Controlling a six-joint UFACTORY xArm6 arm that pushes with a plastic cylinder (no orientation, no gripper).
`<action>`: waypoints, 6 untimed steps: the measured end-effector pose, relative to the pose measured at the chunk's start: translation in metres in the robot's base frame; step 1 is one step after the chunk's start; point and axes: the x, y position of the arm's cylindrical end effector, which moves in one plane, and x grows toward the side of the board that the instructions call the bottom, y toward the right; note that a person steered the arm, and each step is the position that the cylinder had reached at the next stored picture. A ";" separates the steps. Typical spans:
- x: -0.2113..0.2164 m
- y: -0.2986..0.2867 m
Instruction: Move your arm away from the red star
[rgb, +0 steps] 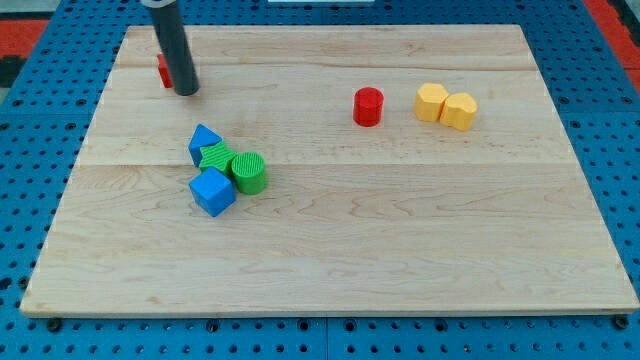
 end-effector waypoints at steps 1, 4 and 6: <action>-0.043 -0.012; -0.032 0.026; -0.039 -0.007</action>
